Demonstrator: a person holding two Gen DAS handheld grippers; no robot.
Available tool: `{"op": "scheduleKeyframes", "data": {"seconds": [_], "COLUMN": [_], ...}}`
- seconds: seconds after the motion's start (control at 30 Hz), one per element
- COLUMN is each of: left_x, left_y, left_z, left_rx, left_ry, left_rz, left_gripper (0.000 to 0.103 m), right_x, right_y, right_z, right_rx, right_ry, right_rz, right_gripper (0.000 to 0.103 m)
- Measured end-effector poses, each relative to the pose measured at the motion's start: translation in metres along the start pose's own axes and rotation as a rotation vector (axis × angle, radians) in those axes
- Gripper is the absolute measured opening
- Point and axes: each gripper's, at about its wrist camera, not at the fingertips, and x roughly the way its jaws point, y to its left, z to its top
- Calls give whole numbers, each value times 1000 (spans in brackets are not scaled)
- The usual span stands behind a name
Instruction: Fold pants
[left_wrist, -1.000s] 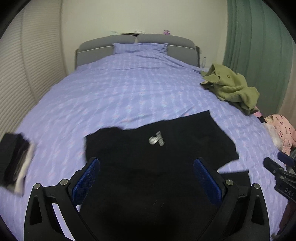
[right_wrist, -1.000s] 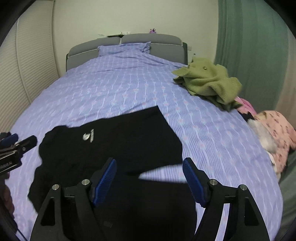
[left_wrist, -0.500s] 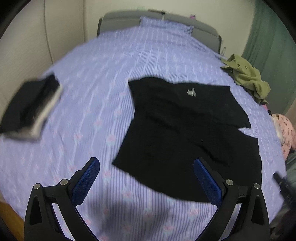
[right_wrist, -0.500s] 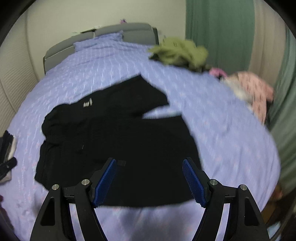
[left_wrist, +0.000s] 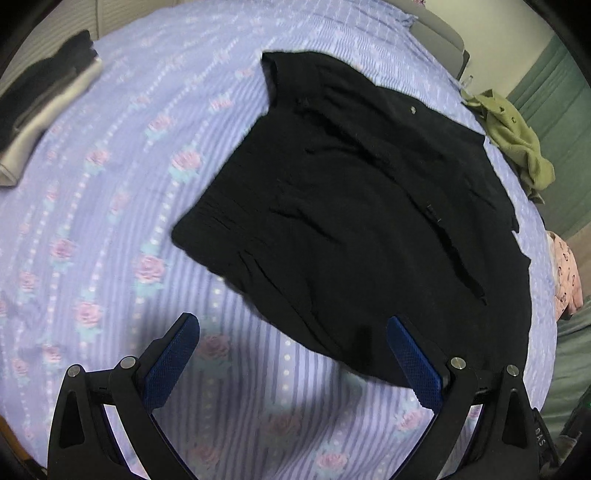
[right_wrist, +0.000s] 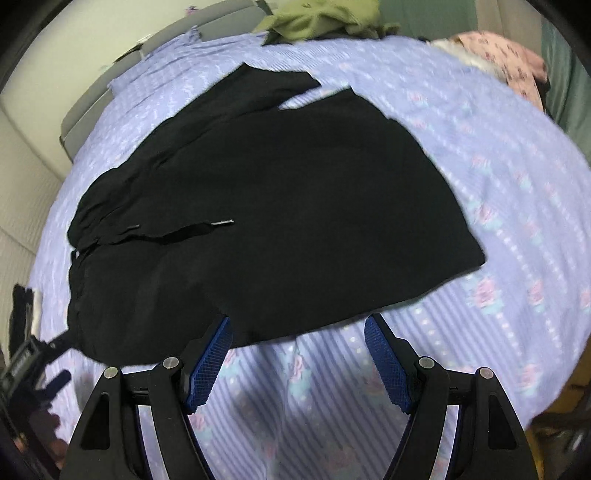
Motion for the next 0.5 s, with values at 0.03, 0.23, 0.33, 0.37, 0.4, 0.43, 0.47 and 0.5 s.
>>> {"op": "scheduleKeyframes", "data": {"seconds": [0.03, 0.23, 0.33, 0.37, 0.4, 0.43, 0.47, 0.5], "left_x": [5, 33, 34, 34, 33, 31, 28, 23], "left_y": [2, -1, -14, -18, -22, -25, -26, -28], "left_z": [1, 6, 9, 10, 9, 9, 9, 8], "left_rx": [-11, -13, 25, 39, 53, 65, 71, 77], "left_ry": [12, 32, 8, 7, 5, 2, -2, -9], "left_rz": [-9, 4, -28, -31, -34, -36, -34, -40], "left_gripper": [103, 102, 90, 85, 75, 61, 53, 39], "right_x": [6, 31, 33, 34, 34, 34, 35, 36], "right_y": [-2, -14, -21, -23, -27, -30, -32, -34], "right_z": [0, 0, 3, 4, 5, 7, 9, 12], "right_rx": [14, 80, 73, 74, 79, 84, 94, 104], "right_ry": [7, 16, -5, -8, -12, -15, -14, -12], "right_rz": [8, -9, -26, -30, -31, -29, -25, -14], "right_gripper": [74, 74, 74, 74, 74, 74, 74, 74]}}
